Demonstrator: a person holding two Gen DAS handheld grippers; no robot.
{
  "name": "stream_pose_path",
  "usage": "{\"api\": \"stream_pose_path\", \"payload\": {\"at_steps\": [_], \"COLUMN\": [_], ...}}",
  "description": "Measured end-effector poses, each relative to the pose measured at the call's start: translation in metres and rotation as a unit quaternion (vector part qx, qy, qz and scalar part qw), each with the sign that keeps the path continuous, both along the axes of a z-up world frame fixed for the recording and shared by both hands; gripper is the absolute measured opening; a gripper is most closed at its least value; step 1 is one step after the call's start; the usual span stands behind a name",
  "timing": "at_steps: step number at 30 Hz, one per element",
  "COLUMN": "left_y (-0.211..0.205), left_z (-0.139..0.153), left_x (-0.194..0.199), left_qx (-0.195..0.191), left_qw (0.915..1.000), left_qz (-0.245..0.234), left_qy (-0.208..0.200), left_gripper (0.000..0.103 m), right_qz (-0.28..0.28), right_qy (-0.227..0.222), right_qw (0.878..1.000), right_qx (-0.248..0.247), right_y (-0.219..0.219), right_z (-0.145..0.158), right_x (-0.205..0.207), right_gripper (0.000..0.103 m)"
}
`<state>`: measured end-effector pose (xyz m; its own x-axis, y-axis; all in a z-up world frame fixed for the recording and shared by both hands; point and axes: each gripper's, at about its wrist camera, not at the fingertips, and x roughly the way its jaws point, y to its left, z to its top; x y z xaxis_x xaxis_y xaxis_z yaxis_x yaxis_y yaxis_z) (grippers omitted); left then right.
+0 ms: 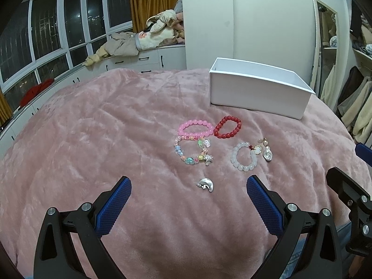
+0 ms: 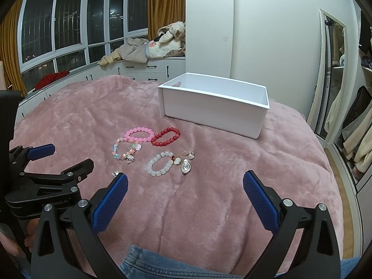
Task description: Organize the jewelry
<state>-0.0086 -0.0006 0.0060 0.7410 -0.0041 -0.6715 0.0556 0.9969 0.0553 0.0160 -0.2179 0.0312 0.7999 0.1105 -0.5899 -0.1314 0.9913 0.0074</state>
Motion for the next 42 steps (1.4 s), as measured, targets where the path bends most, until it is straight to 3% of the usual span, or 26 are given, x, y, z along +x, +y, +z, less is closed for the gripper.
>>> {"api": "stream_pose_path", "payload": {"at_steps": [42], "left_y": [-0.0022], "left_z": [-0.0014], "left_x": [0.0076], "left_qx": [-0.002], "left_qw": [0.9999], "left_qz": [-0.003], "left_qy": [0.015], "left_gripper": [0.100], "right_qz": [-0.012], "right_qy": [-0.001], "right_qw": [1.000], "right_qx": [0.003], "right_y": [-0.0003], "right_z": [0.0020], "right_x": [0.0072], "right_gripper": [0.098]}}
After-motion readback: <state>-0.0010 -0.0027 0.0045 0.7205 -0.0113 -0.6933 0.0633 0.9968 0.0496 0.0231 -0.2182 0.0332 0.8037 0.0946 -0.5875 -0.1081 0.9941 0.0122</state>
